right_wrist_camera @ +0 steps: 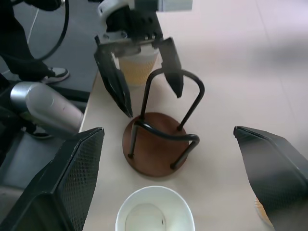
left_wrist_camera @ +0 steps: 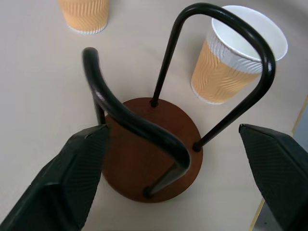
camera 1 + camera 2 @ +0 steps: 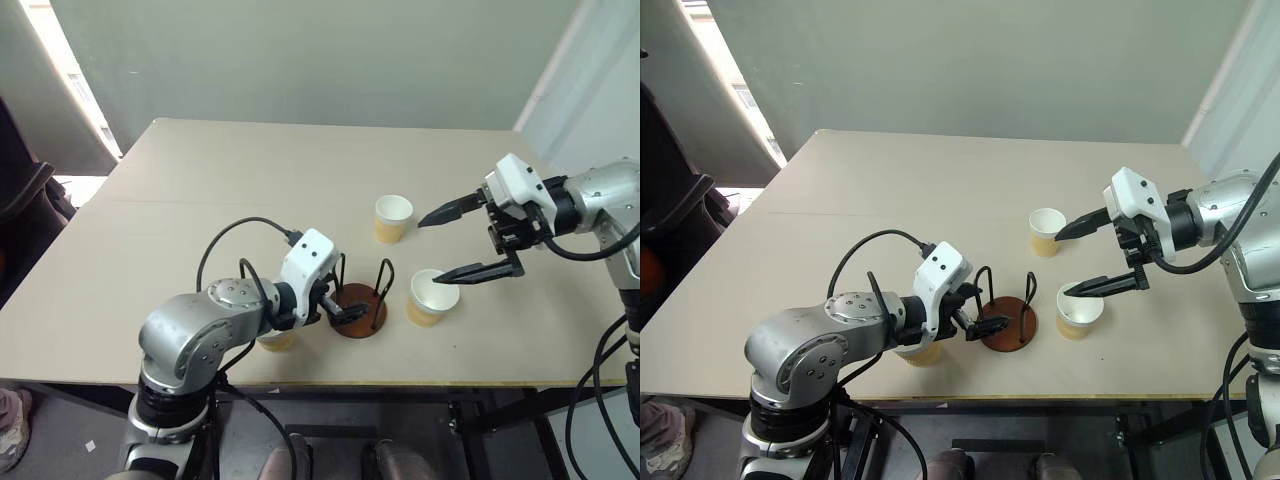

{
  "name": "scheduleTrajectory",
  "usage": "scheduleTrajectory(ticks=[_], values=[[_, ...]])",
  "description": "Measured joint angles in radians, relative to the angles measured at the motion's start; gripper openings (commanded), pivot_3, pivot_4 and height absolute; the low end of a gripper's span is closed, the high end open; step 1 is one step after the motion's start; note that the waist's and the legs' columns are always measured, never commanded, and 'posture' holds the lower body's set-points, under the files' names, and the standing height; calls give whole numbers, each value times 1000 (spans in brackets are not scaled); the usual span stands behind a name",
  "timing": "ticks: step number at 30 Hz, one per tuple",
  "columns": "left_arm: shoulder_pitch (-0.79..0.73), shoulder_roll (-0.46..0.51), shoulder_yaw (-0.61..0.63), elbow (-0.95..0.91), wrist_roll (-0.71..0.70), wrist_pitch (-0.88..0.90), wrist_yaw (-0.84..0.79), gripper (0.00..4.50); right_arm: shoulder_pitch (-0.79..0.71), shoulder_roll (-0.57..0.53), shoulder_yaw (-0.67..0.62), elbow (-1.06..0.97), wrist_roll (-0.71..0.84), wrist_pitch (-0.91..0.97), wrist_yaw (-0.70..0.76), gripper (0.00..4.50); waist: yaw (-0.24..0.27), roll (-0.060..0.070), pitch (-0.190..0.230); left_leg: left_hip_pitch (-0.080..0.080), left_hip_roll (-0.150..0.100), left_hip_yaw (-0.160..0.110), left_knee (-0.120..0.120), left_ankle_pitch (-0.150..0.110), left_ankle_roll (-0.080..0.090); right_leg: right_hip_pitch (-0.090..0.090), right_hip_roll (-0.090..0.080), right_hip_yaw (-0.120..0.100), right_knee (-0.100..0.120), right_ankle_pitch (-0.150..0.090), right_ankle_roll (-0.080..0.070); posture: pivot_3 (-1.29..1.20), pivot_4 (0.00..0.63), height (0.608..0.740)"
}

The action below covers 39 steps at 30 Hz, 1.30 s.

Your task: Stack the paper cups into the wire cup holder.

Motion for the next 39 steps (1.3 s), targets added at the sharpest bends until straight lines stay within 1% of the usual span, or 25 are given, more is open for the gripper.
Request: scheduleTrajectory(ticks=[5, 11, 15, 17, 20, 24, 27, 30, 33, 36, 39], values=[[-1, 88, 5, -18, -25, -33, -49, 4455, -15, 9, 10, 34, -16, -22, 5, 4500, -2, 0, 0, 0, -1, 2, 1, -2, 2, 0, -2, 2, -1, -1, 1, 0, 150, 740], [-22, 251, 1, -19, -28, -147, -141, 4455, -32, 26, 23, 74, -35, -45, 17, 4500, -2, 0, 0, 0, -1, 2, -1, -4, 4, -2, -2, 2, 0, -1, 0, 0, 150, 740], [-35, 382, -29, -19, -20, -242, -231, 4455, -37, 29, 35, 88, -42, -52, 31, 4500, -4, 0, 0, 0, 0, 2, -1, -6, 3, -4, -2, 2, 0, -2, -1, 0, 150, 740], [-51, 414, -40, 1, -1, -302, -262, 4455, -31, 11, 51, 92, -56, -63, 38, 4500, -2, 0, 0, -1, 0, 1, -1, -9, 6, -4, -2, 2, 0, -3, -1, 0, 150, 740], [-72, 496, -33, 66, 52, -409, -309, 4455, 11, -40, 78, 93, -86, -81, 45, 4500, -2, 0, 0, -1, 1, 1, -1, -11, 6, -5, -2, 2, 0, -3, -1, 0, 150, 740], [-82, 550, 8, 125, 62, -499, -380, 4455, 52, -85, 87, 75, -89, -84, 49, 4500, -9, 0, 0, -7, 1, 1, -1, -12, 6, -11, -2, 2, 1, -3, -1, 0, 150, 740], [-74, 614, 83, 172, 53, -581, -472, 4455, 92, -133, 88, 19, -89, -83, 49, 4500, -13, 0, 0, -10, 3, 1, -1, -12, 5, -14, -1, 1, 1, -3, -1, 0, 150, 740], [-7, 690, 212, 188, 19, -659, -593, 4455, 151, -142, 86, -62, -81, -51, 45, 4500, -22, 0, 0, -10, 3, 1, -2, -14, 5, -15, -1, 2, 1, -6, -2, 0, 150, 740], [53, 735, 318, 198, -32, -680, -690, 4455, 189, -142, 93, -108, -97, -38, 29, 4500, -25, 0, 0, -10, 5, 1, -2, -15, 5, -15, 0, 2, 1, -6, -2, 0, 150, 740], [181, 820, 437, 204, -63, -679, -806, 4455, 201, -131, 116, -122, -130, -28, 8, 4500, -30, 0, 0, -10, 8, 2, -2, -18, 8, -15, 0, 2, 2, -7, -3, 0, 150, 740], [281, 859, 515, 241, -45, -685, -866, 4455, 211, -109, 142, -118, -160, -30, -8, 4500, -34, 0, 0, -10, 8, 2, -1, -21, 9, -16, 0, 2, 3, -7, -4, 0, 150, 740]])
